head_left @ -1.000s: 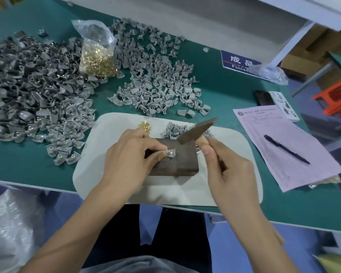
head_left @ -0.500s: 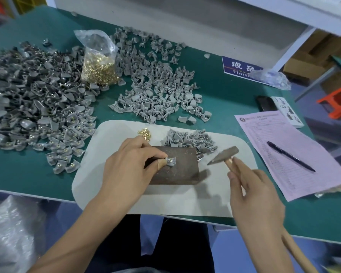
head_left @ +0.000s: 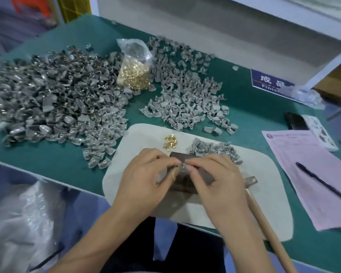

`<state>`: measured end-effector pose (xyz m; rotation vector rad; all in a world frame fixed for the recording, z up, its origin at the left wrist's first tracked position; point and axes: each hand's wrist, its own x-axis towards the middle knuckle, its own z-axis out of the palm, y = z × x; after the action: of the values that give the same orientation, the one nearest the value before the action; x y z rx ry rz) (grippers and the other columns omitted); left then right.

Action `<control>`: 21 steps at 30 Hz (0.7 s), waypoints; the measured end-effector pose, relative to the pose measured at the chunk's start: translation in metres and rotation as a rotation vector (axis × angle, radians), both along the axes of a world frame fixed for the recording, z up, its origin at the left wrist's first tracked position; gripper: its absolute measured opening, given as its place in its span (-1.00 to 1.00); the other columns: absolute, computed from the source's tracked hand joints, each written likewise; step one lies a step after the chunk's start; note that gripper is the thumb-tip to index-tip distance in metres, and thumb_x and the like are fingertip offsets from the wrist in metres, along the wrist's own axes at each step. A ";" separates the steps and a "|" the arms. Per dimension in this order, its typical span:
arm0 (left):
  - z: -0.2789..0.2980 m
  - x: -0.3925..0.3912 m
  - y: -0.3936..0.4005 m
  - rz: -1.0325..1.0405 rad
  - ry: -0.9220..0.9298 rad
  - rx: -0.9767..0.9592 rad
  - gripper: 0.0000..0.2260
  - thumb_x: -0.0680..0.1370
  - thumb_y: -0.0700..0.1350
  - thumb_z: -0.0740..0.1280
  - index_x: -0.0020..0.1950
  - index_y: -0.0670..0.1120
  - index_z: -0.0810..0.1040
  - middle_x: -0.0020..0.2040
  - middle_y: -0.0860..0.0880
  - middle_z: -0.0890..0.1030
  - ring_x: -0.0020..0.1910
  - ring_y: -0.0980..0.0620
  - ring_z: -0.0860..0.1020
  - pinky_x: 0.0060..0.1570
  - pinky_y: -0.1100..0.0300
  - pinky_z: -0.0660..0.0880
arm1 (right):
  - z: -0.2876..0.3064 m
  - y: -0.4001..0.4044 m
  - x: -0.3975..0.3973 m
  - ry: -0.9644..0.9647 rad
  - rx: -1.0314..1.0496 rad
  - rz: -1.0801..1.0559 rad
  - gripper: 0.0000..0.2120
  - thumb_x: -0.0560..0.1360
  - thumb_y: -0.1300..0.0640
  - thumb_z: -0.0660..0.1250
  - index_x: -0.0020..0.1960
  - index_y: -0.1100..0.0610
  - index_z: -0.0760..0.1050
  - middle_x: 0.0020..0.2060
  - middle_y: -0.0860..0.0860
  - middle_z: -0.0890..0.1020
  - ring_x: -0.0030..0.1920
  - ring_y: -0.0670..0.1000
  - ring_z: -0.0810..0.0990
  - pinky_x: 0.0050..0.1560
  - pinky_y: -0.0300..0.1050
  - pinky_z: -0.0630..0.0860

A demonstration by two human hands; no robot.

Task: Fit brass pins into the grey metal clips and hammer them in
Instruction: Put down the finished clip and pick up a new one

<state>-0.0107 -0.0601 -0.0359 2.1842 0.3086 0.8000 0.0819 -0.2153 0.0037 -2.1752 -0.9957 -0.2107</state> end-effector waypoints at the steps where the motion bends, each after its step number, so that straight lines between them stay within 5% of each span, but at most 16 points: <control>1: -0.002 -0.006 0.006 0.046 0.007 0.000 -0.87 0.51 -0.08 0.47 0.05 0.04 0.70 -0.09 0.14 0.59 -0.03 0.09 0.56 -0.08 0.07 0.54 | 0.000 0.010 -0.001 0.001 -0.027 0.032 -0.91 0.53 0.04 0.46 0.01 -0.03 0.72 -0.09 -0.14 0.66 -0.03 0.02 0.61 -0.01 0.12 0.52; 6: -0.010 -0.043 0.038 0.216 0.051 0.051 -0.82 0.48 -0.14 0.53 0.03 0.06 0.68 -0.10 0.19 0.58 -0.08 0.13 0.55 -0.14 0.15 0.52 | -0.005 0.063 -0.017 0.073 -0.136 0.193 -0.90 0.50 0.10 0.50 -0.03 -0.09 0.68 -0.12 -0.24 0.64 -0.03 -0.04 0.57 0.03 0.11 0.51; 10: -0.015 -0.079 0.058 0.353 0.166 -0.011 -0.74 0.52 -0.05 0.45 0.17 0.18 0.55 -0.03 0.27 0.55 -0.05 0.29 0.47 -0.07 0.40 0.43 | -0.017 0.107 -0.038 0.114 -0.214 0.229 -0.92 0.49 0.08 0.44 -0.08 -0.10 0.63 -0.16 -0.20 0.64 -0.06 -0.07 0.55 0.01 0.00 0.51; 15: -0.018 -0.106 0.085 0.461 0.335 0.080 -0.83 0.54 0.00 0.41 0.13 0.13 0.57 0.01 0.22 0.57 0.03 0.07 0.52 -0.07 0.11 0.53 | -0.031 0.146 -0.050 0.051 -0.304 0.161 -0.96 0.49 0.07 0.43 -0.12 -0.06 0.59 -0.23 -0.13 0.61 -0.08 0.01 0.52 -0.15 -0.03 0.47; 21: -0.014 -0.106 0.095 0.453 0.365 0.031 -0.73 0.46 -0.06 0.49 0.11 0.17 0.58 -0.01 0.26 0.60 0.01 0.14 0.50 -0.17 0.23 0.46 | -0.035 0.168 -0.052 0.086 -0.304 0.185 -0.97 0.54 0.06 0.39 -0.04 -0.05 0.60 -0.16 -0.12 0.61 -0.05 -0.01 0.50 -0.12 -0.03 0.47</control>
<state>-0.1167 0.0352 -0.0500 2.3154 1.0068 0.6351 0.0304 -0.0474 -0.0316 -2.3198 -1.2371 0.1297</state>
